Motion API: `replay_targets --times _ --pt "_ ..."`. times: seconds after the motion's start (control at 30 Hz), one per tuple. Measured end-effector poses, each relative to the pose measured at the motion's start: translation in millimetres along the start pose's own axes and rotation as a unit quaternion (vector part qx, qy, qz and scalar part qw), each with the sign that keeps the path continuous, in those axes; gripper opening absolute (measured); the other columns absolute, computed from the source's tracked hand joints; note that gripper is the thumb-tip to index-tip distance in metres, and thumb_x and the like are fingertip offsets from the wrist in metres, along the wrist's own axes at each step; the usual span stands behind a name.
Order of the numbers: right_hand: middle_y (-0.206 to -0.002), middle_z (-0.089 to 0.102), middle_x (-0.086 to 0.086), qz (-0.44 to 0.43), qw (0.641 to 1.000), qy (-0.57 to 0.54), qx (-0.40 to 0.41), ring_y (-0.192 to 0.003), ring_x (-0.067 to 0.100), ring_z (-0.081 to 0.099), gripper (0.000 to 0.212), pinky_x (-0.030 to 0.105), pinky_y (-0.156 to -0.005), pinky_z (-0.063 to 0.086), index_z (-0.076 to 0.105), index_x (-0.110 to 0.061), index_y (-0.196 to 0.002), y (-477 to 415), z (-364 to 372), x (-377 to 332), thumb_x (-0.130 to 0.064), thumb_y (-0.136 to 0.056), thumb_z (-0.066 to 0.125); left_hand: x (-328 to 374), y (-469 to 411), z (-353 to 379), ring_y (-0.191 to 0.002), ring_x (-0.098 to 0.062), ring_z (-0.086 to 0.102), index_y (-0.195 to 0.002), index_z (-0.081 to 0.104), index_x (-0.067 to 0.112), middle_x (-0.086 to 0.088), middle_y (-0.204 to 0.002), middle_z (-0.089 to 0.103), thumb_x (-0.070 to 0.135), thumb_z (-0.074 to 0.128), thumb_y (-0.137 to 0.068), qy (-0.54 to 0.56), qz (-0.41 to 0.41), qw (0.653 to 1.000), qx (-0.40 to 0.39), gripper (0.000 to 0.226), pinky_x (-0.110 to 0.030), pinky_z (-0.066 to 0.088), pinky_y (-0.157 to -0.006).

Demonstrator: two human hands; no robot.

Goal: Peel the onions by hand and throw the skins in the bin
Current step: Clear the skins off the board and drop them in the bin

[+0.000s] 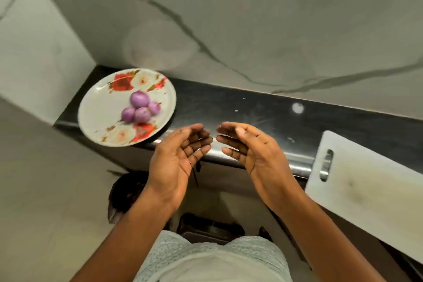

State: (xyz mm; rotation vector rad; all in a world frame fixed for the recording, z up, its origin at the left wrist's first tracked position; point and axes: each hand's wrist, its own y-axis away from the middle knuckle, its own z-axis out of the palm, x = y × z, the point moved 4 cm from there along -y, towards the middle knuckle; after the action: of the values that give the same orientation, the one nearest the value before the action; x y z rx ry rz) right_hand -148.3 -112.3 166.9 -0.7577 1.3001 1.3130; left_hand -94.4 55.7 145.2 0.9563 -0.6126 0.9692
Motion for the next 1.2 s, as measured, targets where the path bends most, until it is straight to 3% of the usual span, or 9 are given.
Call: replay_targets --times 0.33,0.53,0.67,0.73,0.83,1.1,1.2 --pt "-0.127 0.071 -0.015 -0.058 0.966 0.105 0.231 -0.121 0.001 0.065 0.027 0.028 -0.105 0.054 0.069 -0.028 -0.131 39 -146 1 -0.025 -0.107 0.058 -96 -35 129 -0.114 -0.030 0.073 -0.117 0.075 0.007 -0.015 -0.119 0.076 0.017 0.051 -0.107 -0.189 -0.100 0.970 -0.113 0.027 -0.043 0.058 -0.100" --pt "-0.139 0.063 -0.009 0.008 0.920 0.173 0.353 -0.125 0.009 0.059 0.030 0.018 -0.092 0.047 0.064 -0.031 -0.136 62 -246 41 -0.030 -0.107 0.059 -170 -34 165 -0.119 -0.021 0.065 -0.120 0.074 0.021 0.001 -0.126 0.071 0.024 0.056 -0.106 -0.347 -0.172 0.907 -0.168 0.023 -0.043 0.051 -0.106" --pt "-0.156 0.051 -0.006 0.048 0.870 0.283 0.401 -0.144 0.016 0.047 0.040 0.025 -0.109 0.039 0.058 -0.027 -0.145 84 -299 72 -0.031 -0.105 0.061 -203 -24 175 -0.109 -0.019 0.064 -0.112 0.066 0.029 0.002 -0.118 0.070 0.027 0.059 -0.105 -0.451 -0.201 0.845 -0.205 0.011 -0.037 0.050 -0.092" --pt "-0.162 0.045 -0.002 0.059 0.842 0.328 0.424 -0.151 0.017 0.038 0.045 0.031 -0.119 0.035 0.055 -0.023 -0.149 97 -318 81 -0.029 -0.104 0.062 -215 -22 175 -0.102 -0.019 0.066 -0.113 0.064 0.028 -0.001 -0.113 0.071 0.025 0.061 -0.104 -0.474 -0.190 0.832 -0.215 0.010 -0.034 0.051 -0.086" --pt "-0.166 0.039 0.002 0.093 0.817 0.353 0.447 -0.156 0.021 0.031 0.052 0.040 -0.127 0.029 0.050 -0.019 -0.153 112 -341 92 -0.030 -0.104 0.061 -227 -18 174 -0.096 -0.015 0.068 -0.126 0.060 0.020 -0.002 -0.110 0.071 0.017 0.063 -0.104 -0.455 -0.172 0.848 -0.209 0.023 -0.030 0.056 -0.083" --pt "-0.170 0.032 0.002 0.119 0.800 0.422 0.410 -0.159 0.023 0.023 0.060 0.047 -0.129 0.023 0.045 -0.021 -0.157 120 -346 103 -0.036 -0.102 0.063 -239 -20 174 -0.091 -0.014 0.075 -0.128 0.067 0.012 -0.002 -0.102 0.079 0.001 0.061 -0.102 -0.373 -0.172 0.893 -0.183 0.028 -0.025 0.060 -0.069" --pt "-0.168 0.036 0.006 0.123 0.781 0.430 0.435 -0.156 0.025 0.030 0.060 0.049 -0.128 0.025 0.047 -0.018 -0.155 124 -354 92 -0.035 -0.101 0.064 -233 -26 173 -0.097 -0.022 0.077 -0.123 0.072 0.009 -0.004 -0.101 0.082 -0.002 0.060 -0.102 -0.330 -0.181 0.907 -0.189 0.026 -0.035 0.064 -0.084"
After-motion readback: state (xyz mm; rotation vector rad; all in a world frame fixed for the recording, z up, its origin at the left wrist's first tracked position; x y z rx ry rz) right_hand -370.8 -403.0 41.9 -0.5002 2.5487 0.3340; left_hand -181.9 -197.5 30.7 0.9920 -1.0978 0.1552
